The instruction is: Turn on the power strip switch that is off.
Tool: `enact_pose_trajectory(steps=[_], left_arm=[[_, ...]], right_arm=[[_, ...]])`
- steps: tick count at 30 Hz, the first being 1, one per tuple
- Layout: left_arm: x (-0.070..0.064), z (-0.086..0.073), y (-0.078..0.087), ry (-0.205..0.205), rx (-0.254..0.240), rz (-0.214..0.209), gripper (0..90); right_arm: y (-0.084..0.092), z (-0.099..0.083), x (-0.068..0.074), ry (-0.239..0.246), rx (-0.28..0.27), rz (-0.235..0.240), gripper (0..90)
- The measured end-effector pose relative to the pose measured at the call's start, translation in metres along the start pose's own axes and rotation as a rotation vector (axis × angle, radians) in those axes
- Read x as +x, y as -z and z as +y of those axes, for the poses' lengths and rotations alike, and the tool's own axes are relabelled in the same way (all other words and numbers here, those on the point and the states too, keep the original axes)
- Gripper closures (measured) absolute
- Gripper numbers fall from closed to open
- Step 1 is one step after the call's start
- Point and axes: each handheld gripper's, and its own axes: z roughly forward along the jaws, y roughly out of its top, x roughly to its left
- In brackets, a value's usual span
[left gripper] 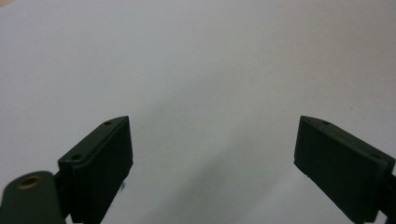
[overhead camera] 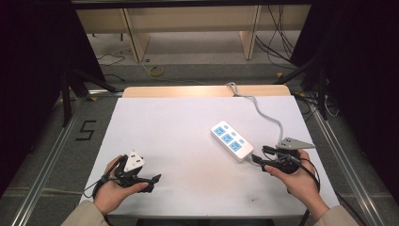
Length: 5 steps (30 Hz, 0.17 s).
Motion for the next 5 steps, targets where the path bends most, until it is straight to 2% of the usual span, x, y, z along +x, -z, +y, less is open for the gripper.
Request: enact_pose_trajectory(steps=[5], left_arm=[[-0.0027, 0.0012, -0.0014, 0.007, 0.007, -0.019, 11.3]], right_arm=[[0.0042, -0.0034, 0.0001, -0.002, -0.008, -0.003, 37.1]])
